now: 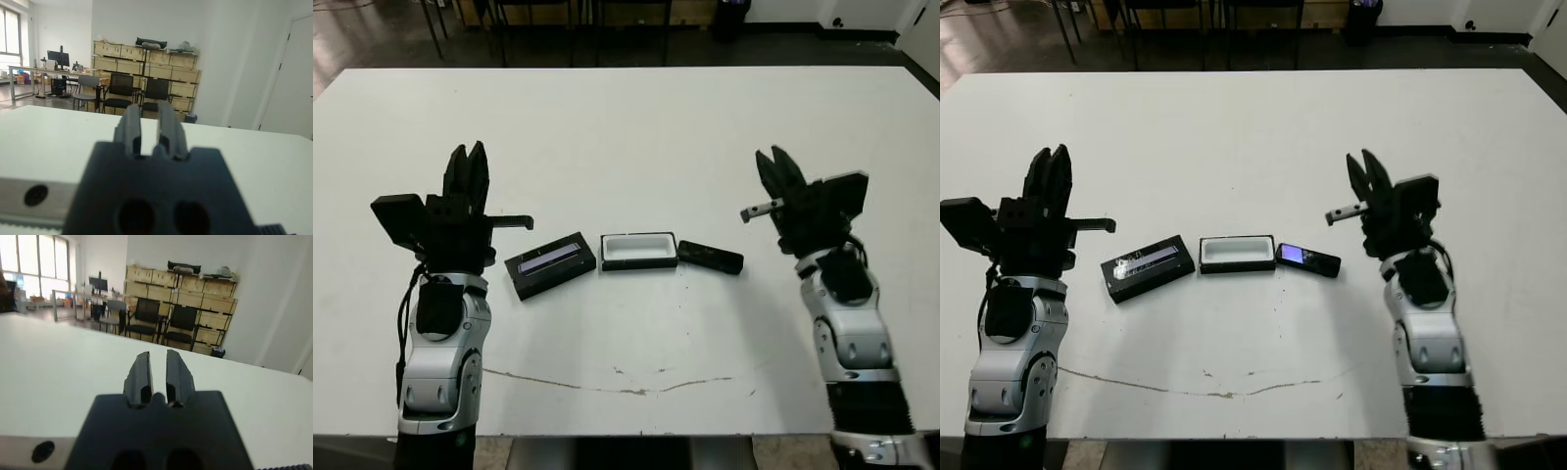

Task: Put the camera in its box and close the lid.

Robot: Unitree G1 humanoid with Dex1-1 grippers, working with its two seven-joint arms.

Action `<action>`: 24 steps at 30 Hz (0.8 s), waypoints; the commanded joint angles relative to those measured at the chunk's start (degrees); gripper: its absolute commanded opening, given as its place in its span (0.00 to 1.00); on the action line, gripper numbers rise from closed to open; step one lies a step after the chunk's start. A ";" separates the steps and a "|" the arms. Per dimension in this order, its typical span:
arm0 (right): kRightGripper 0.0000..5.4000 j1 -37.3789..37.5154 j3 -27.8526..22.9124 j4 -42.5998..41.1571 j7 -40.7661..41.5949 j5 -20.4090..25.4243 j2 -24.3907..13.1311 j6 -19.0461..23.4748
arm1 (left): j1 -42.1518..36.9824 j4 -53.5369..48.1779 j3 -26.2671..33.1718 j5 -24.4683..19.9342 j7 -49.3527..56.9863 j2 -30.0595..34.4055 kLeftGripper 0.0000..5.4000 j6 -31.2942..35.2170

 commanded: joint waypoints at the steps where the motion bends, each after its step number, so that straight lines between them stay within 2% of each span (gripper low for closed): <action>1: 0.00 -2.76 0.57 5.43 2.34 -2.19 -3.67 0.24 | 1.12 0.10 0.11 0.10 -0.31 0.80 0.01 1.33; 4: 0.00 -5.68 1.69 11.22 5.17 -4.07 -6.62 -1.91 | 1.23 0.12 0.09 -0.13 -0.71 0.87 0.01 1.29; 9: 0.00 -9.92 4.98 17.49 11.86 -6.99 -11.43 -0.21 | 1.49 -0.32 -0.03 -0.19 -1.20 0.98 0.01 1.69; 14: 0.00 -11.89 9.50 22.43 18.70 -11.09 -15.54 -2.96 | 1.74 -0.76 -0.17 -0.18 -1.76 1.40 0.01 2.10; 18: 0.00 -11.49 10.83 23.52 26.22 -8.99 -16.29 0.63 | 1.94 -0.91 -0.14 -0.09 -1.95 1.47 0.01 2.18; 24: 0.00 -8.55 11.67 21.77 31.47 -8.09 -16.87 1.38 | 2.21 -1.61 -0.20 0.07 -1.66 1.63 0.01 3.29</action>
